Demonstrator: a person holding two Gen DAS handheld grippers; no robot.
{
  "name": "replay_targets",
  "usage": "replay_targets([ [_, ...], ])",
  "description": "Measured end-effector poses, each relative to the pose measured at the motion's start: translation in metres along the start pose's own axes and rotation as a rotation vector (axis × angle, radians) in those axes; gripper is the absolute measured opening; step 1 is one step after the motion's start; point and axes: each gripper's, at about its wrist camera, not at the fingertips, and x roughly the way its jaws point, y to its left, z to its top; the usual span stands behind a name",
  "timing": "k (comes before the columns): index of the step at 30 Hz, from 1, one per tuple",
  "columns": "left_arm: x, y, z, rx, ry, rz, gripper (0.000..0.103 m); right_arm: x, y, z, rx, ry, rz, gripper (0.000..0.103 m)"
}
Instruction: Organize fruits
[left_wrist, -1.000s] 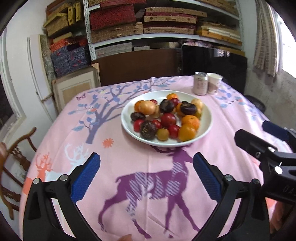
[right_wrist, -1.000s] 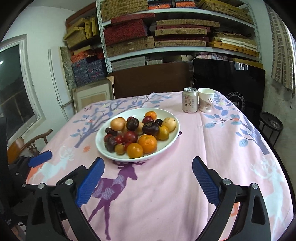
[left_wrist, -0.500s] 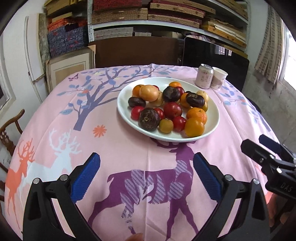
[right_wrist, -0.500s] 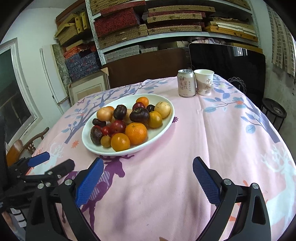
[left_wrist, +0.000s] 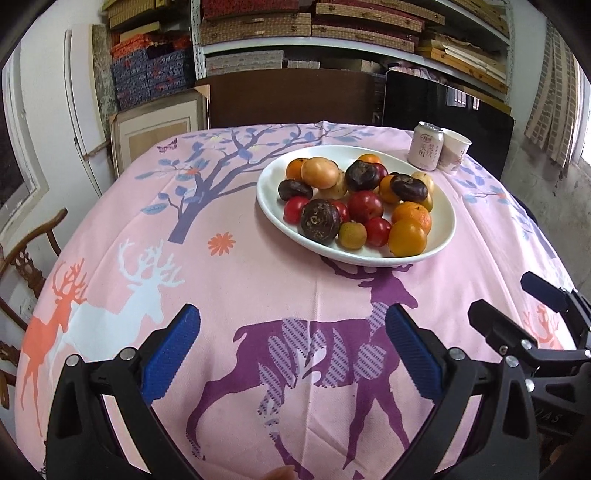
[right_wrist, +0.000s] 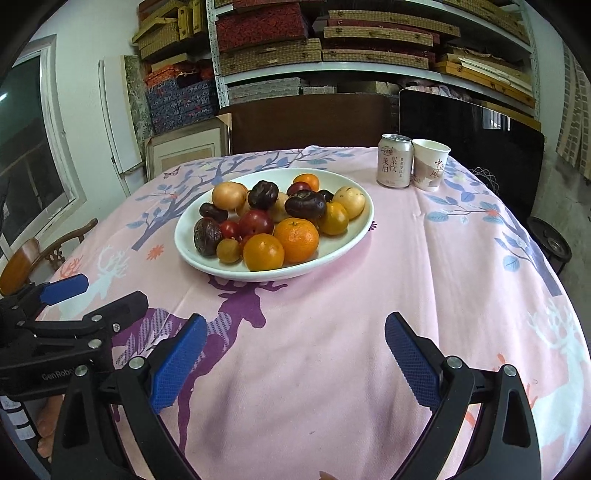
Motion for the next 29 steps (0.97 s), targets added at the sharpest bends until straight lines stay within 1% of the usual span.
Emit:
replay_targets([
  [7,-0.0043,-0.0043,0.0008,0.02,-0.02,0.007,0.099,-0.004,-0.0045,0.0004,0.017,-0.011,-0.005,0.098],
  [11,-0.0029,-0.0033,0.0012,0.016,-0.01,-0.014,0.099,-0.0043,-0.0046,0.0004,0.02,-0.012,-0.001,0.098],
  [16,-0.0028,-0.003,0.0008,0.019,-0.016,-0.022,0.099,-0.0048,-0.0046,0.0002,0.021,-0.011,0.001,0.098],
  [22,-0.0059,-0.0033,0.0007,0.019,-0.045,-0.028,0.098,-0.0071,-0.0043,0.0,0.027,-0.018,0.004,0.098],
  [25,-0.0051,-0.002,0.001,0.005,-0.033,-0.037,0.098,-0.0077,-0.0054,0.0006,0.034,-0.02,0.006,0.098],
  [29,-0.0048,-0.0032,0.0014,0.014,-0.034,-0.027,0.098,-0.0075,-0.0056,0.001,0.031,-0.016,0.005,0.098],
])
